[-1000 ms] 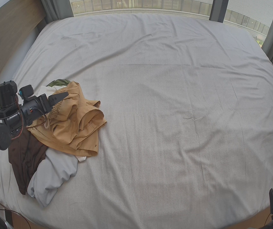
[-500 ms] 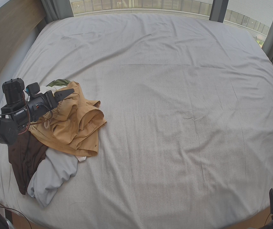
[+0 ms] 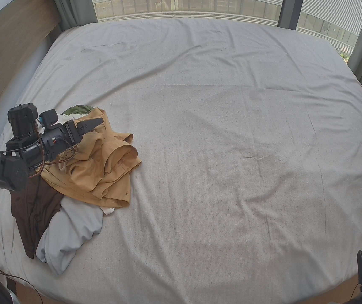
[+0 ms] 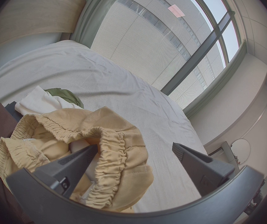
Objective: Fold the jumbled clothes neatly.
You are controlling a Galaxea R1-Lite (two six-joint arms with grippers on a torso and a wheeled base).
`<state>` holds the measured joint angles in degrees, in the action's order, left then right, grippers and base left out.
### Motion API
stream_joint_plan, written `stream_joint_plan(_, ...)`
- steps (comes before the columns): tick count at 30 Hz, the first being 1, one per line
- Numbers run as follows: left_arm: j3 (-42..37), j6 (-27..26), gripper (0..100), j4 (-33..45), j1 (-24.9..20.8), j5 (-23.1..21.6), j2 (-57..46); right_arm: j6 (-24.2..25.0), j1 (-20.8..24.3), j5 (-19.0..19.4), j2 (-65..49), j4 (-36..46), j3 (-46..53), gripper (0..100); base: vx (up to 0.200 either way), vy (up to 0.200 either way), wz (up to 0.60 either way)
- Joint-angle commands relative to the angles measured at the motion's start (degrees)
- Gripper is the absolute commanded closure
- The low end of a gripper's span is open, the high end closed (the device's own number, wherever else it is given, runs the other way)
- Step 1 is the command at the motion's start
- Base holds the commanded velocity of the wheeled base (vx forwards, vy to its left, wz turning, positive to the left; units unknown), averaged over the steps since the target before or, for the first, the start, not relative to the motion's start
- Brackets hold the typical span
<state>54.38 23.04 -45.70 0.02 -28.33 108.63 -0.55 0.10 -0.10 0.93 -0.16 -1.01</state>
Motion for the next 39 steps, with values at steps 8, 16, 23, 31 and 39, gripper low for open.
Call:
stream_joint_plan(8, 0.8, -0.1, 100, 0.0, 0.0, -0.1, 0.6, 0.0, 0.0, 0.0, -0.8, 0.0, 1.0, 0, 0.000, 0.000, 0.00)
stream_joint_plan(16, -0.2, -0.4, 100, -0.1, 0.0, -0.2, 0.4, 0.0, 0.0, 0.0, -0.8, 0.0, 1.0, 0, 0.000, 0.000, 0.00)
stream_joint_plan(23, -1.7, -1.8, 0, -3.0, 0.2, -3.8, 0.6, 0.0, 0.0, 0.0, -0.8, 0.0, 1.0, 0, 0.000, 0.000, 0.00)
stream_joint_plan(31, -3.1, -2.3, 0, -4.4, 0.1, -4.8, 0.1, 0.0, 0.0, 0.0, -0.8, 0.0, 1.0, 0, 0.000, 0.000, 0.00)
stream_joint_plan(39, -3.4, -2.2, 0, -4.4, 0.1, -4.8, 0.4, 0.0, 0.0, 0.0, -0.8, 0.0, 1.0, 0, 0.000, 0.000, 0.00)
